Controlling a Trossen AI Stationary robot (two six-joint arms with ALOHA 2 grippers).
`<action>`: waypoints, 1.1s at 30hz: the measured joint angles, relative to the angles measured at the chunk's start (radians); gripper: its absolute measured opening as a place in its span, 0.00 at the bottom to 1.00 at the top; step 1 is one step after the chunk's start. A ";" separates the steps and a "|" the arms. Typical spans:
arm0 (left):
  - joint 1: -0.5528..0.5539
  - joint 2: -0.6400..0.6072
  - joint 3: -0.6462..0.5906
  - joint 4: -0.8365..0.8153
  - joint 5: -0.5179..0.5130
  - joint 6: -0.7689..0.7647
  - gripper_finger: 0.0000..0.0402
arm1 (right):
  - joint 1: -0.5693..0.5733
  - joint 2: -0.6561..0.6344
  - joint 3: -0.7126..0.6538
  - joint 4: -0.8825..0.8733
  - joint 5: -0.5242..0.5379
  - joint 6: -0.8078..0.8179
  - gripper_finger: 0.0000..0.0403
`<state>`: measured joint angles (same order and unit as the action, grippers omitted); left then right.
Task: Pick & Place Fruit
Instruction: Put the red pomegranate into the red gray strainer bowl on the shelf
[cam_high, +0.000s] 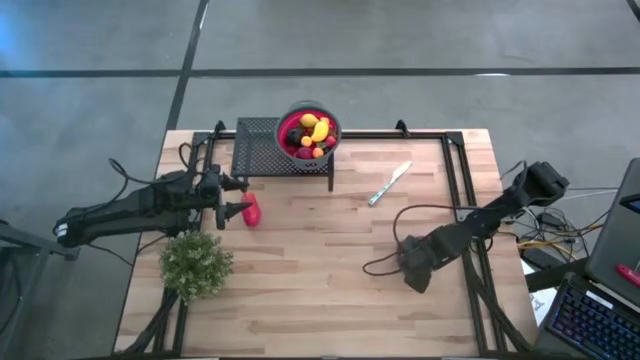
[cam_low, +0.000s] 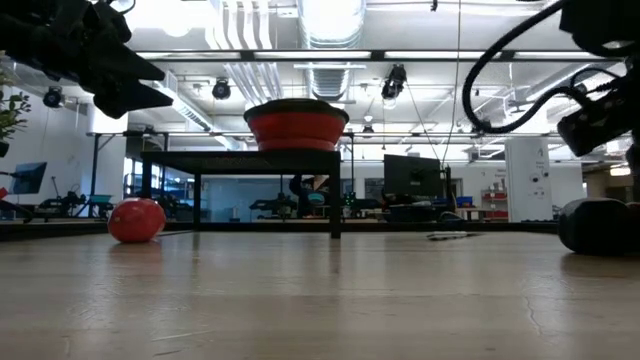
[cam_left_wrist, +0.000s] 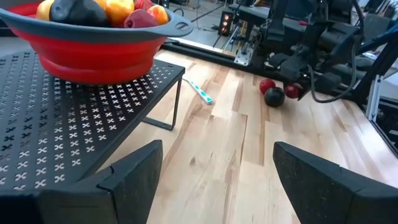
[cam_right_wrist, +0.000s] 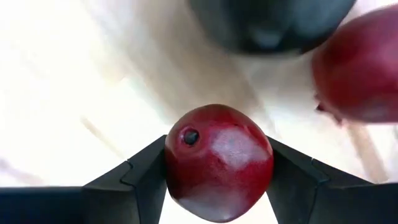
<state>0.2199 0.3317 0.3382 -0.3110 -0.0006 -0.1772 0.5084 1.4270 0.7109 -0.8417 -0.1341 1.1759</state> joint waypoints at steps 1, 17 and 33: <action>0.000 0.000 0.000 0.000 0.000 0.000 0.78 | 0.000 -0.009 0.000 0.000 -0.018 -0.003 0.53; -0.001 0.005 0.000 0.120 0.097 0.071 0.78 | -0.016 -0.234 0.000 0.325 0.034 -0.132 0.53; -0.077 0.246 0.000 0.450 0.065 0.615 0.78 | -0.254 -0.235 0.002 0.599 0.105 -0.502 0.54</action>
<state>0.1430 0.5774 0.3382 0.1395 0.0643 0.4382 0.2548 1.1923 0.7124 -0.2425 -0.0292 0.6743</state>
